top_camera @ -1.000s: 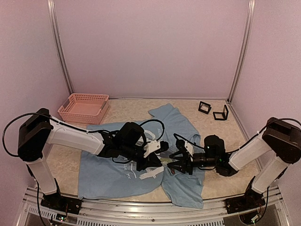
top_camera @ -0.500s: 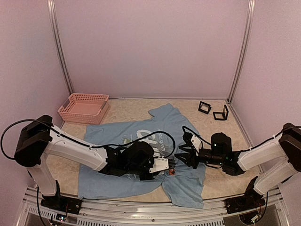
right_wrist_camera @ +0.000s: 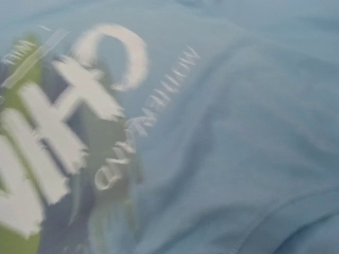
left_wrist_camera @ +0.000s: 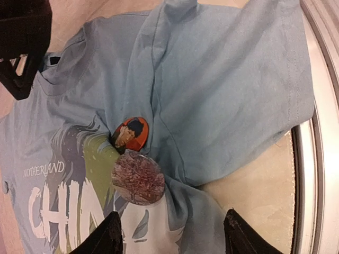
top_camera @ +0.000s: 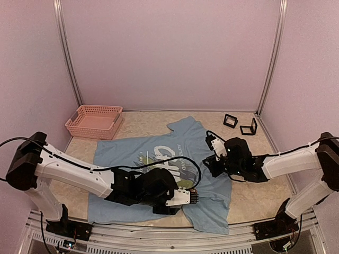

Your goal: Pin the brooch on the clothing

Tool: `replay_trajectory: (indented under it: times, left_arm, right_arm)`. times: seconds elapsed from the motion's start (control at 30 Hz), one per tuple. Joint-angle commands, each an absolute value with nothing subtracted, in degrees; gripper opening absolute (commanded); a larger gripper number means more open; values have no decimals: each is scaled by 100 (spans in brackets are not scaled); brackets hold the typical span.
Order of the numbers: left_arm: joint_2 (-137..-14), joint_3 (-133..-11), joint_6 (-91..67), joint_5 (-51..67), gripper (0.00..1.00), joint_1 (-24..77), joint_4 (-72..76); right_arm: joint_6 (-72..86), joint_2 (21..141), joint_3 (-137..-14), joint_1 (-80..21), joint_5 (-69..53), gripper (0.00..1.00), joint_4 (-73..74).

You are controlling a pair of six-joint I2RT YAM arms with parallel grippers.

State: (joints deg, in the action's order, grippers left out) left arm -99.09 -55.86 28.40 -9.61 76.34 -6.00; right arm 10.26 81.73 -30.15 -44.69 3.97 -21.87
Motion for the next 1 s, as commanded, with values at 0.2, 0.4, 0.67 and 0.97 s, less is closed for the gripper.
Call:
replay_trajectory:
  times: [0.2, 0.4, 0.67, 0.97]
  left_arm:
    - [-9117, -4881, -628, -1585, 55, 5726, -337]
    - [-9951, -4728, -1679, -2412, 53, 4649, -337]
    - [-11078, -5499, -1584, -2916, 52, 3993, -215]
    - [-10734, -5591, -1194, -3127, 57, 4300, 157]
  right_arm:
    - [2278, 9365, -3782, -3969, 943, 8, -259]
    - [2139, 9952, -4112, -3360, 1058, 11, -172]
    - [1537, 10665, -5089, -2834, 1430, 12, 166]
    - [901, 10286, -5948, -2788, 1498, 15, 889]
